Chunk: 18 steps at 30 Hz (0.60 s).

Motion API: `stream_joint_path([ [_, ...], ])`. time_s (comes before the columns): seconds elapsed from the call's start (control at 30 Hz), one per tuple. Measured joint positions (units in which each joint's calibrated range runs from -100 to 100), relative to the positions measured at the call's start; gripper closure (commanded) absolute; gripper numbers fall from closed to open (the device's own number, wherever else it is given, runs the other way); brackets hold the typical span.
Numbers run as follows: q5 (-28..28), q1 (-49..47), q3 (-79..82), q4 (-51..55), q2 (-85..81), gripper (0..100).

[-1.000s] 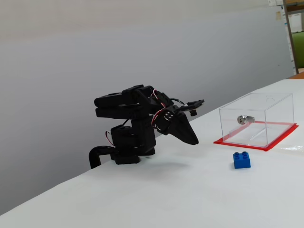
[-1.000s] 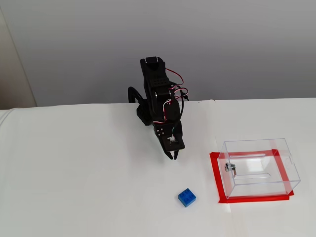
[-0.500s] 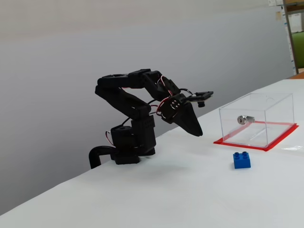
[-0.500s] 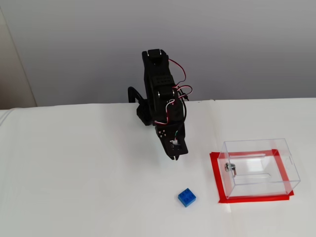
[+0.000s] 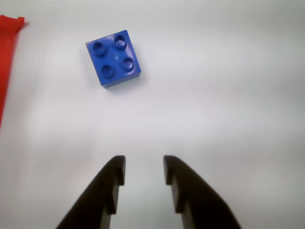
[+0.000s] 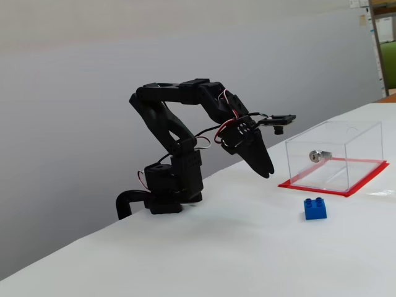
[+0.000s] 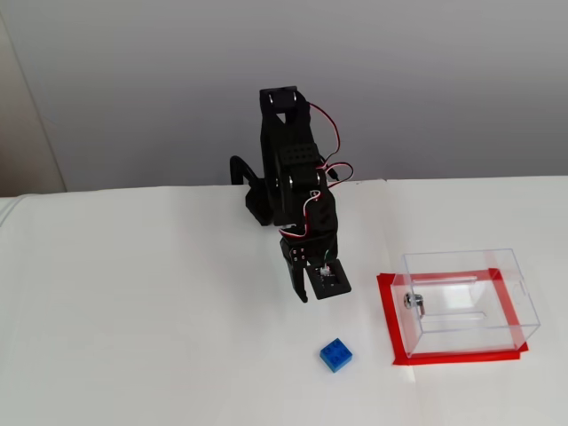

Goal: Pick the blue lego brick and place it into the transparent box

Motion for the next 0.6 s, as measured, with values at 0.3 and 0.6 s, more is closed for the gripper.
stream_joint_path([
  [0.3,0.29,0.00,-6.35,0.00,5.33,79],
  [0.6,0.15,-0.85,-11.30,0.00,11.59,79],
])
